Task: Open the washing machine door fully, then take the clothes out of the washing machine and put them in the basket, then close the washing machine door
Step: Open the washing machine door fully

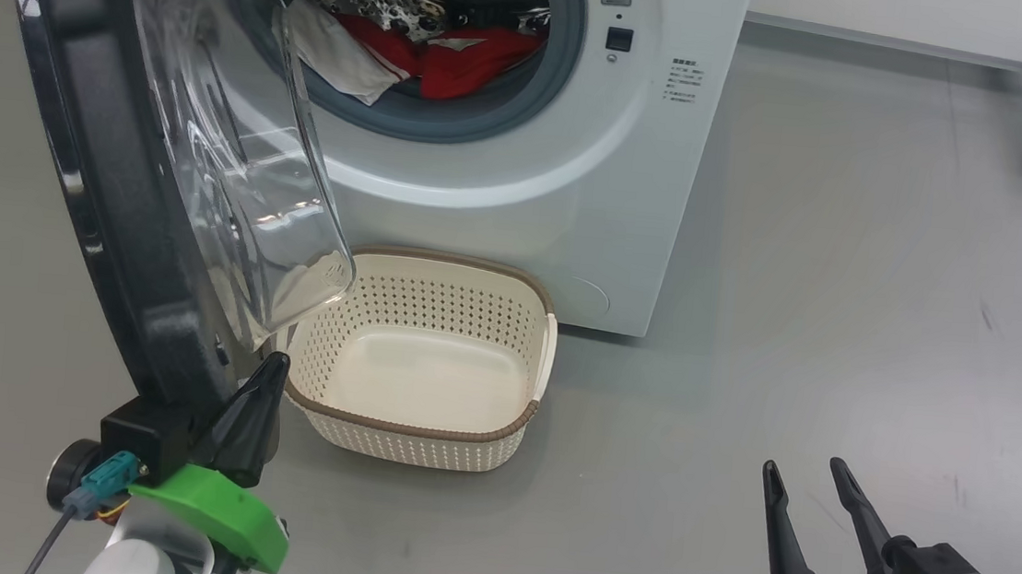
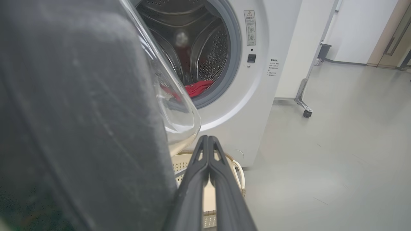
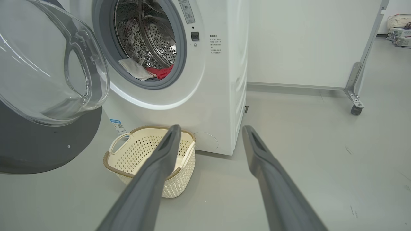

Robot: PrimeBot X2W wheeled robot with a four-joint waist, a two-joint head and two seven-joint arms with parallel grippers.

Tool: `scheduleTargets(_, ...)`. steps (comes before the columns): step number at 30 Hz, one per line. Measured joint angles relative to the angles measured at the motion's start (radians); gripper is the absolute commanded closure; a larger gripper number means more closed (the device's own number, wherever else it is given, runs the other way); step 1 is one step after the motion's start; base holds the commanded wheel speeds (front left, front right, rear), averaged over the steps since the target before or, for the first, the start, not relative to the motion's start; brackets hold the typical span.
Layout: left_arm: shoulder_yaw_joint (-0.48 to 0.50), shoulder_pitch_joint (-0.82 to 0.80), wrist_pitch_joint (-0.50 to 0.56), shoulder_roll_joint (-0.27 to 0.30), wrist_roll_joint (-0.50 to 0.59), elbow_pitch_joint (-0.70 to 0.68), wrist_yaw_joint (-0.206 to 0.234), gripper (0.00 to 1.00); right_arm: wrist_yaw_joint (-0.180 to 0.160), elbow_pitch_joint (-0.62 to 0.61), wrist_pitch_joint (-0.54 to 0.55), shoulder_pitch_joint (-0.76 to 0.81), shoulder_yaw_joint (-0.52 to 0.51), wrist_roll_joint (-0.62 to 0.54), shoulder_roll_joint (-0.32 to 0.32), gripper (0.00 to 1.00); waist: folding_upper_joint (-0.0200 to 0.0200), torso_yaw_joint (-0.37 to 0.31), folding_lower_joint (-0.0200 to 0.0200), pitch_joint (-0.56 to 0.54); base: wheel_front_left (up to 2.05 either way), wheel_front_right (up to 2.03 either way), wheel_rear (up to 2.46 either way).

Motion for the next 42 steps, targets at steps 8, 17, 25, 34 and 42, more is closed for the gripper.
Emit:
scheduleTargets(8, 0.024, 0.0, -0.01, 0.001, -0.004, 0.018, 0.0, 1.0, 0.008, 0.007, 0.0, 0.0, 0.002, -0.001, 0.002, 0.0, 0.0, 0.064, 0.0, -0.003, 0.0, 0.0, 0.0)
scheduleTargets(17, 0.088, -0.001, -0.028, 0.018, -0.043, 0.038, 0.011, 1.0, 0.017, 0.016, 0.0, -0.002, 0.019, -0.017, 0.003, 0.0, 0.0, 0.114, 0.0, 0.013, 0.0, 0.0, 0.0)
scheduleTargets(25, 0.178, -0.003, -0.045, 0.063, -0.072, 0.066, 0.03, 1.0, 0.018, 0.025, 0.0, -0.011, 0.038, -0.028, 0.004, 0.0, 0.0, 0.133, 0.0, 0.05, 0.0, 0.0, 0.0)
scheduleTargets(34, 0.272, -0.033, -0.054, 0.108, -0.123, 0.108, 0.04, 1.0, 0.017, 0.032, 0.0, -0.044, 0.048, -0.056, 0.004, 0.0, 0.0, 0.144, 0.0, 0.109, 0.0, 0.0, 0.0)
scheduleTargets(42, 0.355, -0.083, -0.062, 0.156, -0.176, 0.155, 0.04, 1.0, 0.016, 0.035, 0.0, -0.075, 0.06, -0.087, -0.001, 0.0, 0.0, 0.15, 0.0, 0.172, 0.0, 0.0, 0.0)
